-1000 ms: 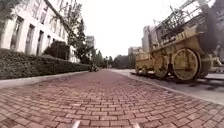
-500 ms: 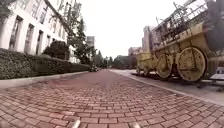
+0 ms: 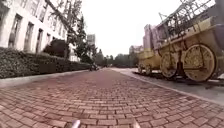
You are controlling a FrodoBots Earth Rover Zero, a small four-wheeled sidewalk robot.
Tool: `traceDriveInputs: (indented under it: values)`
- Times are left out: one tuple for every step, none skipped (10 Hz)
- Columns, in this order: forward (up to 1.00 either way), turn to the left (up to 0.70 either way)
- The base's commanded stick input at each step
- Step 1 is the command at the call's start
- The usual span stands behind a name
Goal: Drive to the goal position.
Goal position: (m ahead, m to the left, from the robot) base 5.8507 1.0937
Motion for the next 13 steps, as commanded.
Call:
traceDriveInputs:
  values:
    - [0.70,0.00]
    - [0.70,0.00]
    - [0.70,0.00]
    - [0.70,0.00]
    - [0.70,0.00]
    - [0.70,0.00]
    - [0.70,0.00]
    - [0.70,0.00]
    - [0.70,0.00]
    - [0.70,0.00]
    - [0.70,0.00]
    - [0.70,0.00]
    - [0.70,0.00]
